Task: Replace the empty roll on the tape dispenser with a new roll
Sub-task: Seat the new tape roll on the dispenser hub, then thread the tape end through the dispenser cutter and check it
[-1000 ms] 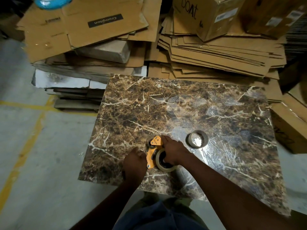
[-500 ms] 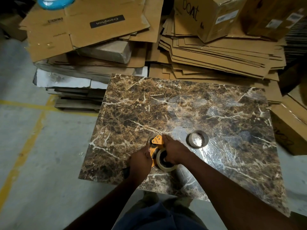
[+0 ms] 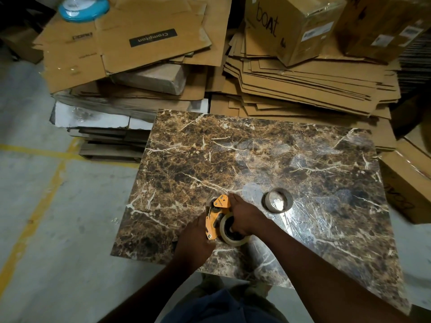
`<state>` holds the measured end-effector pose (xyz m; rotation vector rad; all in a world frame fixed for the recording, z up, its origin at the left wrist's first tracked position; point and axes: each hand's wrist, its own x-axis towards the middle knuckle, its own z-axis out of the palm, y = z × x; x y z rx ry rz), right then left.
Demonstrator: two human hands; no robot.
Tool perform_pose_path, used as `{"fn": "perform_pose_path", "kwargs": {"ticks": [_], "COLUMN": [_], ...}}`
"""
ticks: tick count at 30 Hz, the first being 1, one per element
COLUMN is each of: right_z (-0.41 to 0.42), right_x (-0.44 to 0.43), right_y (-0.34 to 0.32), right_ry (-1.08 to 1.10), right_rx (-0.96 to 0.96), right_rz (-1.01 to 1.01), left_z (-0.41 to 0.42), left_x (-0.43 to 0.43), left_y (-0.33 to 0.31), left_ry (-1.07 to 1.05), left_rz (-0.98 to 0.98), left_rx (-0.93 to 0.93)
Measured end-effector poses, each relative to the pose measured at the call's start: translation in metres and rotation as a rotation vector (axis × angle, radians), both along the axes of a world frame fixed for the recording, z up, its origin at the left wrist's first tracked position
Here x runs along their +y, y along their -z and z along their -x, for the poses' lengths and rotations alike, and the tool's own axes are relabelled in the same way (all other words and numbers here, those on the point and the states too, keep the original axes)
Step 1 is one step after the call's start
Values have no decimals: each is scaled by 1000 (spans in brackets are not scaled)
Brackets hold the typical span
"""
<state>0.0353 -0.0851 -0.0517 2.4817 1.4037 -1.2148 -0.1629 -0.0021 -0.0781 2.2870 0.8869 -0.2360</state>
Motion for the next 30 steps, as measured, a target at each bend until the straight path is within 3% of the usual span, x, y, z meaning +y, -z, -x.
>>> {"fn": "perform_pose_path", "kwargs": {"ticks": [3, 6, 8, 11, 13, 15, 17, 23, 24, 27, 30], "right_z": [3, 23, 46, 83, 94, 95, 84, 53, 47, 24, 2], "right_x": [-3, -18, -33, -55, -58, -48, -36, -5, 0, 12, 19], "right_y": [-6, -28, -41, -40, -26, -18, -16, -35, -35, -36, -39], "right_ry": [80, 178, 273, 588, 973, 1213, 1316, 1427, 1448, 1450, 1437], "right_rx": [-39, -313, -312, 71, 521, 942, 1113, 1137, 1126, 1035, 935], "right_rz": [-35, -442, -539, -318, -200, -220, -296, -439, -489, -648, -752], "left_z": [-6, -7, -9, -12, -17, -24, -34, -74, -80, -103, -134], "left_x": [2, 5, 7, 5, -3, -11, -17, -8, -4, 19, 58], "left_y": [-1, -1, 2, -1, -3, -13, -22, -53, -58, -79, -87], "left_ry": [12, -2, -13, -52, -119, -173, -224, -353, -357, -487, -626], "left_rz": [-42, 33, 66, 141, 190, 172, 189, 281, 347, 834, 1009], "left_rx": [-3, -44, -73, -106, -149, -159, -195, -375, -406, -523, -416]}}
